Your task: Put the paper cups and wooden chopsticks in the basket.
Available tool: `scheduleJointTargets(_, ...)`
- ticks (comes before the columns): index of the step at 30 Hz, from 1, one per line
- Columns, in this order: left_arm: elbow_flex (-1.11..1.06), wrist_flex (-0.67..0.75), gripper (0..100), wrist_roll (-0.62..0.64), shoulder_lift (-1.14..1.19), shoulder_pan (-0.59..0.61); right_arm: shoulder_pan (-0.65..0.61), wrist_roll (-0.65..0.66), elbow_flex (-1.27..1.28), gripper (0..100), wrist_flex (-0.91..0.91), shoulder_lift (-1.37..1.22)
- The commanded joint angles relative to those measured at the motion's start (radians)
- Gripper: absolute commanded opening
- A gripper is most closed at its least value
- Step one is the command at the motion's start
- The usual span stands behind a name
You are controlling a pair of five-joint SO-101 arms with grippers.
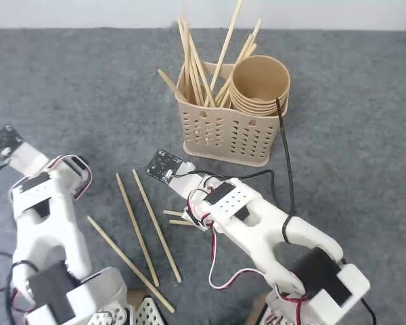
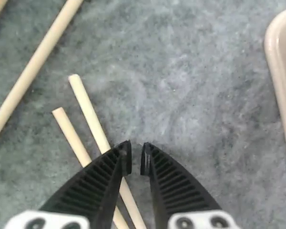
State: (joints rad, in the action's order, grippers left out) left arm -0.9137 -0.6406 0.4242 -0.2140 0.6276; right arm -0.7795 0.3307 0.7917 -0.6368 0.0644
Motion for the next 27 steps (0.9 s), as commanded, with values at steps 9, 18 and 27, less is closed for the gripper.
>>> scheduleJointTargets(9, 0.039, 0.0, 26, 0.002, -0.008, -0.015, -0.058, 0.0, -0.029, 13.6, -0.194, 0.243)
scheduleJointTargets(18, 0.038, 0.0, 26, 0.002, -0.008, -0.017, -0.033, 0.011, -0.087, 13.8, -0.091, -0.018)
scheduleJointTargets(27, 0.038, -0.002, 26, 0.002, -0.008, -0.017, -0.033, 0.009, -0.193, 13.5, -0.196, -0.102)
